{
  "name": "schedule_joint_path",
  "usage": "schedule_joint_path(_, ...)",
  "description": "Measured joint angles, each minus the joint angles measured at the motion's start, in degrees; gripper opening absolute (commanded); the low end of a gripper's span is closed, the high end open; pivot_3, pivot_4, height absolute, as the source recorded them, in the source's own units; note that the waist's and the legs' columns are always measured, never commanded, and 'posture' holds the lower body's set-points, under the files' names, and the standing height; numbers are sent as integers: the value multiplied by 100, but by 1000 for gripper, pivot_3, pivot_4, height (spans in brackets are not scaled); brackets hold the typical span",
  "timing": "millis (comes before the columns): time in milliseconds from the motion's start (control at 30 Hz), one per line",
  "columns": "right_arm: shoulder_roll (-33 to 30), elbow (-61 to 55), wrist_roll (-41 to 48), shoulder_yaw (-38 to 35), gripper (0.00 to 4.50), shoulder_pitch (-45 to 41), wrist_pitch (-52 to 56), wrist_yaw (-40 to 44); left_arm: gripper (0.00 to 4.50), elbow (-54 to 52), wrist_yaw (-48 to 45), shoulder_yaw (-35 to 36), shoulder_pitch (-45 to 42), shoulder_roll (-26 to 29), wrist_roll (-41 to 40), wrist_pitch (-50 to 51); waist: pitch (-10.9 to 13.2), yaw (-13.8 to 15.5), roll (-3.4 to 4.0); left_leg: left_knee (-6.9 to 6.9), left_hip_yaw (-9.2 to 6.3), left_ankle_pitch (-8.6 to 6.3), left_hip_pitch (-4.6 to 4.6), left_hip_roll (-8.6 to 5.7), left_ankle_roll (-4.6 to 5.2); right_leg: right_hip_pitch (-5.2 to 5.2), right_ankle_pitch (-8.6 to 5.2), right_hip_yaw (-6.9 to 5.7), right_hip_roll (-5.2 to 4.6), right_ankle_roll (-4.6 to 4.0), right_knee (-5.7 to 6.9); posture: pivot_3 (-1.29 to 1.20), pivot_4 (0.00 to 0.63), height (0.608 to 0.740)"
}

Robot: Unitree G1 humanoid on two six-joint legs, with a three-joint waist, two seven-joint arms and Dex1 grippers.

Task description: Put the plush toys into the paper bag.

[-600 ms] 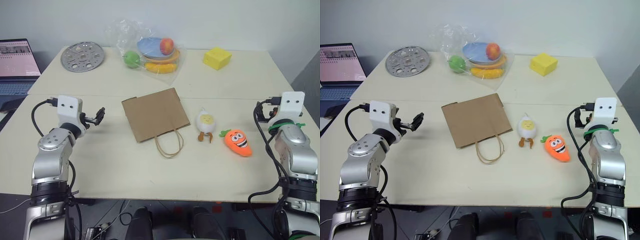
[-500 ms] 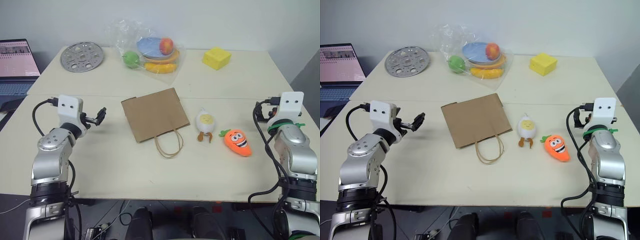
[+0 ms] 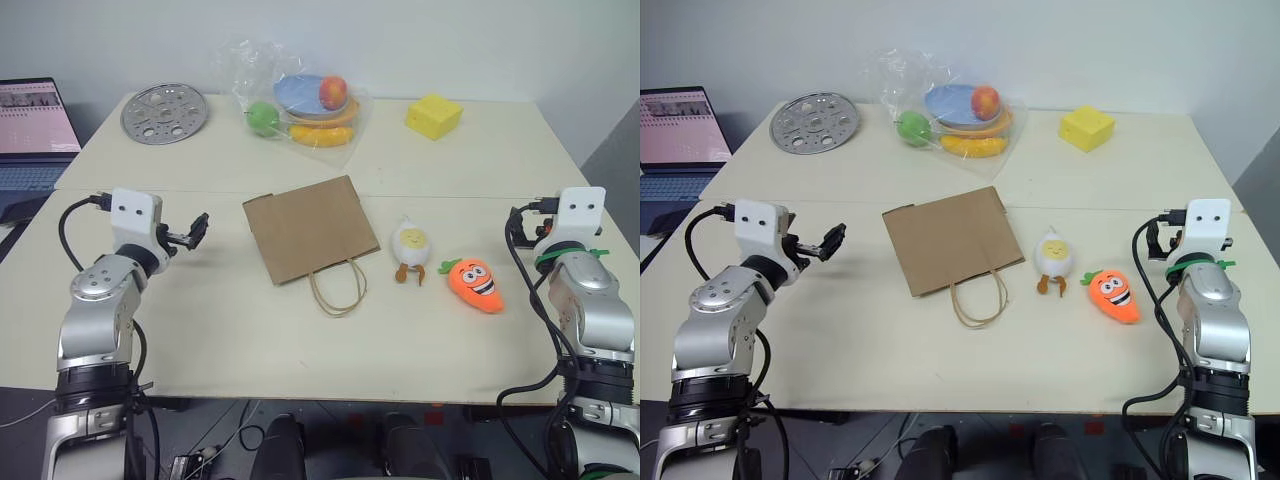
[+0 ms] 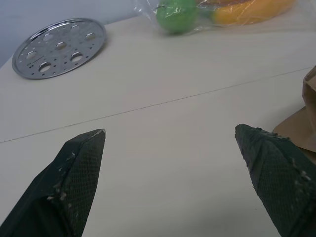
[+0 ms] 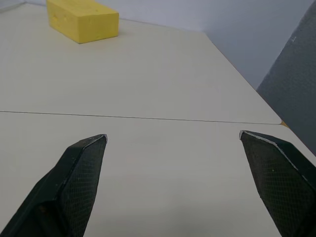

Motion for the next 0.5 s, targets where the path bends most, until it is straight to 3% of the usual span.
schedule_joint_path(200,-55,14,1,67,4500,0,-3,98,4487,1,-135,15,-3,27,-100,1,0,3,0,0,0,0,0,0,0,0,0,0,0,0,0,0,150,740)
schedule_joint_path(333,-570,178,16,35,4500,-46,-24,486,4487,7,-367,75,1,101,-227,1,0,6,0,0,1,0,0,0,0,0,0,0,0,0,-1,0,150,740)
schedule_joint_path(500,-775,257,112,-106,4500,-80,-43,710,4487,39,-751,102,-5,210,-384,2,0,-2,0,0,2,0,1,1,0,1,0,0,0,0,-1,0,150,740)
